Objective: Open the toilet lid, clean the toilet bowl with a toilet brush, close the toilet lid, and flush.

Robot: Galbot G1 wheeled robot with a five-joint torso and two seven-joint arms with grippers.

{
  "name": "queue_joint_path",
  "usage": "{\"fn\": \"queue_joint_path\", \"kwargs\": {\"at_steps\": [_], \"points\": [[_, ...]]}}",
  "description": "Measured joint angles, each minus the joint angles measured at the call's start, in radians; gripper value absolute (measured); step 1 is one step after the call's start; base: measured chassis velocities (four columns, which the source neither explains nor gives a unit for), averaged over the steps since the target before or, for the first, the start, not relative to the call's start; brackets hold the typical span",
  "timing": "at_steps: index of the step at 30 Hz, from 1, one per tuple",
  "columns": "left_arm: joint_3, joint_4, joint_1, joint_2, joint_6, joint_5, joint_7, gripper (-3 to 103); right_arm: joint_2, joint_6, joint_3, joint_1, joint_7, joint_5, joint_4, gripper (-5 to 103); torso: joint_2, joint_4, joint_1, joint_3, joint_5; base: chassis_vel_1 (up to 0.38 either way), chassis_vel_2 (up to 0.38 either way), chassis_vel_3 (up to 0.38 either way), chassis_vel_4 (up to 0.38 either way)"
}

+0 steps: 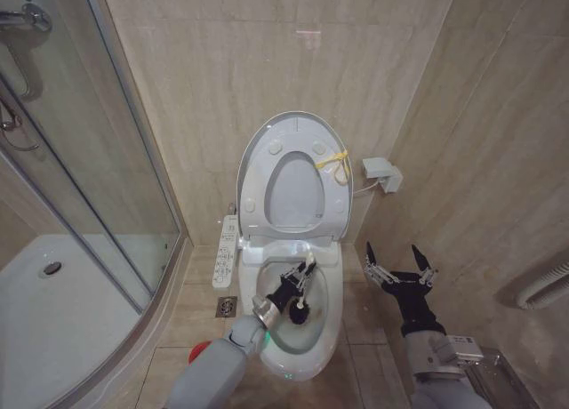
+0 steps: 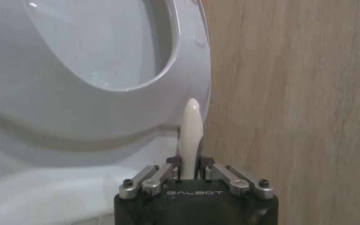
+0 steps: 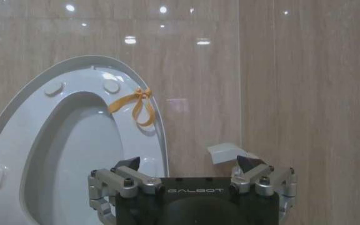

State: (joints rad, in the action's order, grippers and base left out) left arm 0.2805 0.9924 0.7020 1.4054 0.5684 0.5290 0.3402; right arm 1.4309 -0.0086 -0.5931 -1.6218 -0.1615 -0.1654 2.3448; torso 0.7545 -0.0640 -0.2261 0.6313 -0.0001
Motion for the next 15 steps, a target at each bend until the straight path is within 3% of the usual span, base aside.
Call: {"fn": "queue_joint_path", "kwargs": {"at_steps": [8, 15], "points": [[-0.008, -0.033, -0.028, -0.001, 0.002, -0.012, 0.001, 19, 0.000, 0.000, 0.000, 0.000, 0.000, 0.000, 0.000, 100, 0.000, 0.0001, 0.000, 0.000, 0.0003, 0.000, 0.000, 0.000, 0.000], [0.023, -0.036, -0.062, 0.045, -0.006, 0.000, -0.009, 19, 0.000, 0.000, 0.000, 0.000, 0.000, 0.000, 0.000, 100, 0.000, -0.0005, 0.000, 0.000, 0.0002, 0.000, 0.000, 0.000, 0.000]]}}
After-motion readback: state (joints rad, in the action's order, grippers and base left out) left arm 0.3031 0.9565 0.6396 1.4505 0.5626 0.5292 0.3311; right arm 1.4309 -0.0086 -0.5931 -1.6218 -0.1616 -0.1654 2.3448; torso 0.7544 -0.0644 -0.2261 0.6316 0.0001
